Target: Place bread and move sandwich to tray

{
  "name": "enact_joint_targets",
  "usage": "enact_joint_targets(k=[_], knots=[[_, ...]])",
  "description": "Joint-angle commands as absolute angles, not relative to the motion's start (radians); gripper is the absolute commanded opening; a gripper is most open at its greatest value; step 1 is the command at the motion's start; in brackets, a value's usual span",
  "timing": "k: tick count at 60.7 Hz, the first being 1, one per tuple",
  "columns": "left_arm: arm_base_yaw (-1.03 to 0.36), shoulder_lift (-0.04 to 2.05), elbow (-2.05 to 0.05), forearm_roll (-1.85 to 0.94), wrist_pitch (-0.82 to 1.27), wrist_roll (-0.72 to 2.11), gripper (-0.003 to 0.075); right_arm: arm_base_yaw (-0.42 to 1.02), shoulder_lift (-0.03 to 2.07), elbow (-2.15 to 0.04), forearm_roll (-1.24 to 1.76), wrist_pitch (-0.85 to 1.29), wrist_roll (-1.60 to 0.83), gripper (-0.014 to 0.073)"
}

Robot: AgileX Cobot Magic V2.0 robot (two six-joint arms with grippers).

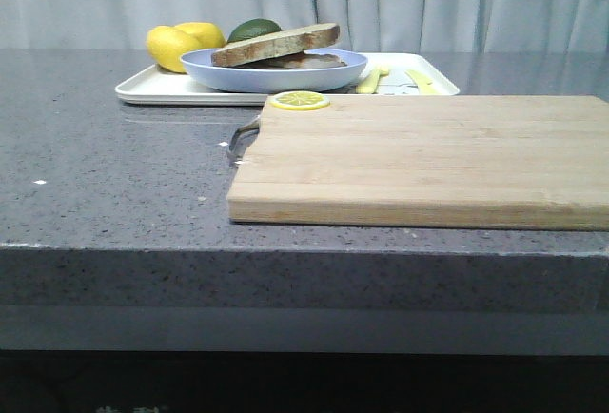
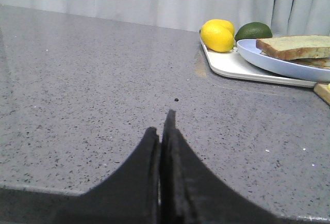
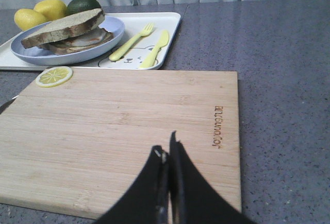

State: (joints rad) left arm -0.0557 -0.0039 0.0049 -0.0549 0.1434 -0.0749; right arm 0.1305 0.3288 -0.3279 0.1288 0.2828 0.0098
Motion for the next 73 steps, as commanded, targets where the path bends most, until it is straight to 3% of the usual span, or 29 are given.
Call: enact_joint_targets(k=[1, 16, 35, 73], knots=[[-0.052, -0.026, 0.005, -0.062, 0.053, -0.071, -0.0020, 0.123, 0.328, -0.324, 0.128, 0.122, 0.010, -0.0060], [-0.052, -0.026, 0.005, -0.062, 0.053, -0.071, -0.0020, 0.012, 0.194, -0.078, 0.158, -0.120, 0.012, -0.0060], [-0.052, -0.026, 0.005, -0.062, 0.053, -0.071, -0.0020, -0.001, -0.029, 0.024, 0.158, 0.067, 0.012, -0.0060], [-0.052, -0.026, 0.005, -0.062, 0.053, -0.071, -0.0020, -0.002, -0.028, 0.024, 0.158, 0.122, 0.012, -0.0060]])
